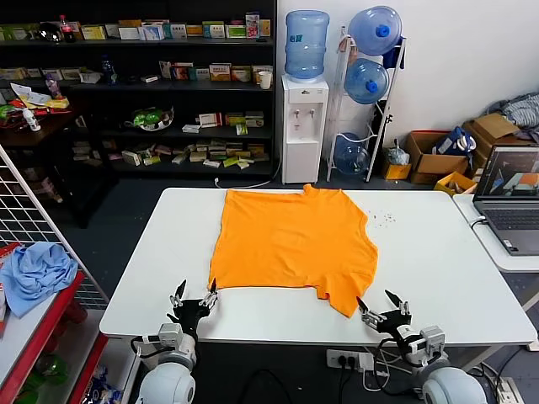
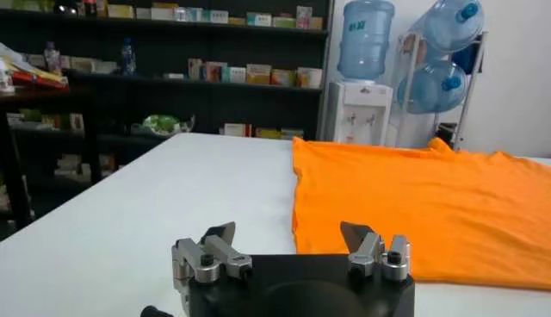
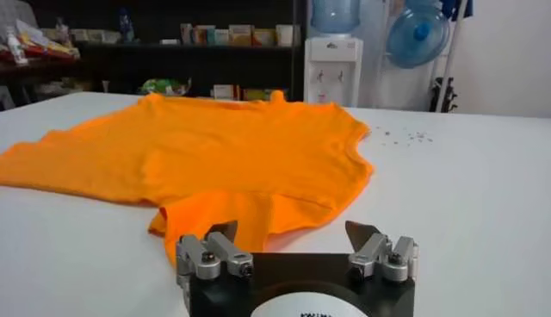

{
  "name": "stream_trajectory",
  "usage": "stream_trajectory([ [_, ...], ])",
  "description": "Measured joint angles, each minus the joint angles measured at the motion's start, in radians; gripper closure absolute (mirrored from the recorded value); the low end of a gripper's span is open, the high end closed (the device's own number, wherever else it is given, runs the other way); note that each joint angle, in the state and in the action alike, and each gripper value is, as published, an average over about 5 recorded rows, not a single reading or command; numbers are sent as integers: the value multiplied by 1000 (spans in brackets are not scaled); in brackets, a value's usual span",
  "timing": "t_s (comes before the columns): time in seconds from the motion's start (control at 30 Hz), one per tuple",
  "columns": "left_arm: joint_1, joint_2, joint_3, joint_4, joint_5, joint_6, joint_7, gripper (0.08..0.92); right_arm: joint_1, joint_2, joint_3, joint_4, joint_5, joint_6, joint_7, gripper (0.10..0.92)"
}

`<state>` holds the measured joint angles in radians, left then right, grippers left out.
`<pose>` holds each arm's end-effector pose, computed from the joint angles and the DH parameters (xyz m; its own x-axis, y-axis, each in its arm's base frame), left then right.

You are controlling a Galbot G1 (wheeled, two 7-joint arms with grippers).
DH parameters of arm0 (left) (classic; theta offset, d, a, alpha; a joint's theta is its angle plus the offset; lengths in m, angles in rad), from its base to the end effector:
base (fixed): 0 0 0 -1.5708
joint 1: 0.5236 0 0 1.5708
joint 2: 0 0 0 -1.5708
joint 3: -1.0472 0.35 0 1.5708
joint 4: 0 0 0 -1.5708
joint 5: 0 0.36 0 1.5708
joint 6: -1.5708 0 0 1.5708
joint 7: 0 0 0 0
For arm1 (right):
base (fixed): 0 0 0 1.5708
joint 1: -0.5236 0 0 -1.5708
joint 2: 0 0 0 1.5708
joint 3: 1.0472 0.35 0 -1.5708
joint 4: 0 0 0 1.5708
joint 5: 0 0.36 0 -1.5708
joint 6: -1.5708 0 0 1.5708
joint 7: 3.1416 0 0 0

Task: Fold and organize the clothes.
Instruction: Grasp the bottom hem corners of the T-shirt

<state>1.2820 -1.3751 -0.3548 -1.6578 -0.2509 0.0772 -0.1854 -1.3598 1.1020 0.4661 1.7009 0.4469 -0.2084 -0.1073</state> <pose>0.2684 0.0029 -0.3977 -0.9639 0.0016 0.2661 -0.0124 0.9986 -0.0507 0.2530 -0.1187 -0.3759 -0.8864 -0.2102 0.4123 -0.2058 0.9770 0.0557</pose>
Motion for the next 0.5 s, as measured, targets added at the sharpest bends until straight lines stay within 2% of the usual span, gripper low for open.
stream_trajectory([
  [0.5, -62, 12, 29, 12, -34, 174, -7, 177, 68, 29, -46, -29, 56, -74, 50, 203],
])
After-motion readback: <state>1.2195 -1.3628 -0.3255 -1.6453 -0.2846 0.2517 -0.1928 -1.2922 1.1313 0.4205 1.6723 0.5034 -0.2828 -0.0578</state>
